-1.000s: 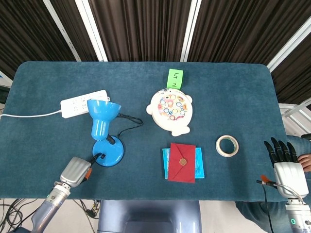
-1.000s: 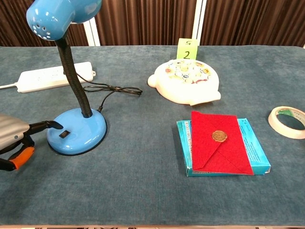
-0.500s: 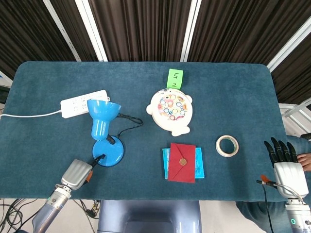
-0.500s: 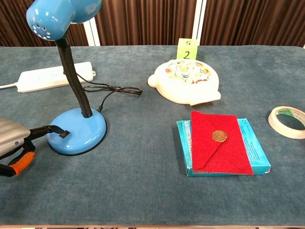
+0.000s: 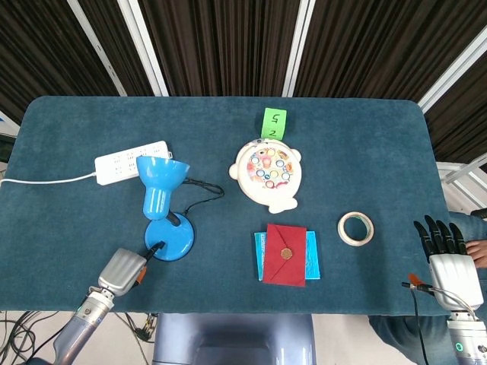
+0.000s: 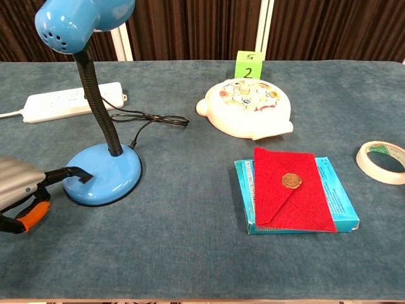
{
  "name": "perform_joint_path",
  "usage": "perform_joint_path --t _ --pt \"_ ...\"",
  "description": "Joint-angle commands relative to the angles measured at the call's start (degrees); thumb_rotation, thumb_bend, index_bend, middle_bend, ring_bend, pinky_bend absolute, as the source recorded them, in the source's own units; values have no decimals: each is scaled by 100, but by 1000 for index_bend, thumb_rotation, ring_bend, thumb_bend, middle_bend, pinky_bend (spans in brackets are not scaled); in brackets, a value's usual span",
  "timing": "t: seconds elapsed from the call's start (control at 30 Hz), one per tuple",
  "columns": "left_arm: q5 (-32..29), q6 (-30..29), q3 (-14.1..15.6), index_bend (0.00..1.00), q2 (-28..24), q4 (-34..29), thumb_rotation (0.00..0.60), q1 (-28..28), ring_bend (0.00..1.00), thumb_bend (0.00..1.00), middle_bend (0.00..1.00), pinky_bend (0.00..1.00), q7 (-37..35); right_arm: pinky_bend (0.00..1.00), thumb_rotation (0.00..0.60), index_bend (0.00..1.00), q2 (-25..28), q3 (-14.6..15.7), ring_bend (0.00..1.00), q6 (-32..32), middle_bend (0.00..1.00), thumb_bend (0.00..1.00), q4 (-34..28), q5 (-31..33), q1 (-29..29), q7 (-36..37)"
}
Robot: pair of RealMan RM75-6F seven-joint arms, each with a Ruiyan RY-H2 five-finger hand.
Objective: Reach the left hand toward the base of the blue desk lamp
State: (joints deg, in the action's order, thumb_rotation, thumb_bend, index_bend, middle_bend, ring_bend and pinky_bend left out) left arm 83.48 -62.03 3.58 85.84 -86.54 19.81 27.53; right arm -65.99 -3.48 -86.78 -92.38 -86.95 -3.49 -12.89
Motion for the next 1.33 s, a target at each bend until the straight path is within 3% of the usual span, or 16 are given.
perform_joint_path --t 0.03,0.27,0.33,0.47,0.6,0.7,0.9,1.07,1.33 --pt "-41 43 11 105 10 7 600 16 831 661 762 846 25 0 600 74 0 0 40 2 18 134 0 2 0 -1" --pt "-170 31 -35 109 -6 29 600 33 790 649 720 843 97 0 600 74 0 -2 40 3 18 134 0 5 -1 -1" --pt "-37 -338 -101 119 3 61 600 -39 716 607 659 813 318 0 600 74 0 -2 40 4 18 133 2 6 -1 -3" --pt "312 -1245 -229 132 -115 -145 600 -273 463 443 447 619 538 0 600 74 -3 1 40 -3 18 134 4 -4 1 -4" --pt "564 -2035 -332 119 -474 -624 600 -549 199 306 240 417 197 0 600 74 34 39 40 60 18 134 -15 -32 -14 57" --pt "433 -2224 -358 113 -851 -1029 600 -716 99 234 177 303 -104 0 600 74 51 52 40 86 18 134 -34 -28 -16 66" --pt "-100 -2160 -320 111 -1515 -1505 600 -971 48 170 151 151 -572 0 600 74 45 41 40 68 18 133 -28 -25 -15 55" --pt "-492 -1795 -337 96 -1739 -1521 600 -956 40 168 133 122 -893 0 600 74 39 43 40 54 18 134 -12 -50 -16 49" --pt "-451 -1893 -445 97 -1755 -1423 600 -982 40 169 132 121 -1009 0 600 74 44 34 40 55 18 133 12 -58 -27 82"
